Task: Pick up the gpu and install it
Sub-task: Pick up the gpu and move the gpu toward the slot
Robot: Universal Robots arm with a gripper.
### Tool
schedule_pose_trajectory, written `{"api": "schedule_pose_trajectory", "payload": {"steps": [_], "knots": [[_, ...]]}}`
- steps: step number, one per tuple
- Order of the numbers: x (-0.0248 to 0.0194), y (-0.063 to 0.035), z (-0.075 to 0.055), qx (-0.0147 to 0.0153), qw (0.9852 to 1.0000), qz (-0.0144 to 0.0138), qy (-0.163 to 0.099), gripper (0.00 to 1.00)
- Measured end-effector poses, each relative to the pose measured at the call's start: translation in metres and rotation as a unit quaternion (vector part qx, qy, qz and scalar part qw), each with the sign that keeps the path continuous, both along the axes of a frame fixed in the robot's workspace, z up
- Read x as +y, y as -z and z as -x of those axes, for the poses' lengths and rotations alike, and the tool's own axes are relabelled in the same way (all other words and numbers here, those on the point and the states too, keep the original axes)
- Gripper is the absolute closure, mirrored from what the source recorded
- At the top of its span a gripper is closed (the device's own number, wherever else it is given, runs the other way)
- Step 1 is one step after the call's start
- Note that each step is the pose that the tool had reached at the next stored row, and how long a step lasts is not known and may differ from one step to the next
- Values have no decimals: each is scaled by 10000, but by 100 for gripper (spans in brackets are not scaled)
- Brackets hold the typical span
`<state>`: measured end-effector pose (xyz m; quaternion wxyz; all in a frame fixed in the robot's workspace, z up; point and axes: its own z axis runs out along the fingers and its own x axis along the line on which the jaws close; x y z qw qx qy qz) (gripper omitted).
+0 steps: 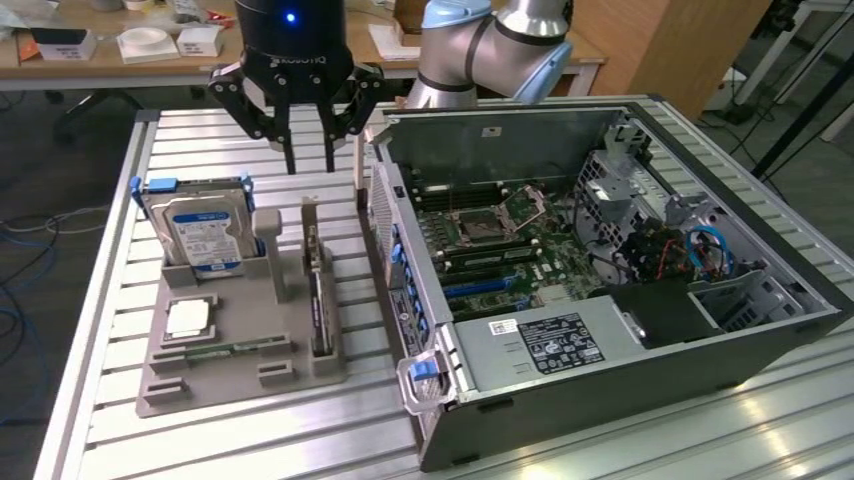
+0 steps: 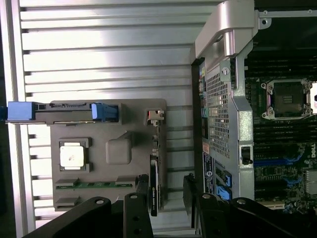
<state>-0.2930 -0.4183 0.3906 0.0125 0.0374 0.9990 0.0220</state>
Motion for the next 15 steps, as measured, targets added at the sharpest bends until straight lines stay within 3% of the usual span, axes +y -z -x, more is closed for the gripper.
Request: {"api": "schedule_pose_trajectory", "payload": {"steps": [5,6,15], "knots": [[0,0,0,0,10000,2,0,57],[0,0,0,0,10000,2,0,51],[0,9,0,0,10000,2,0,51]]}}
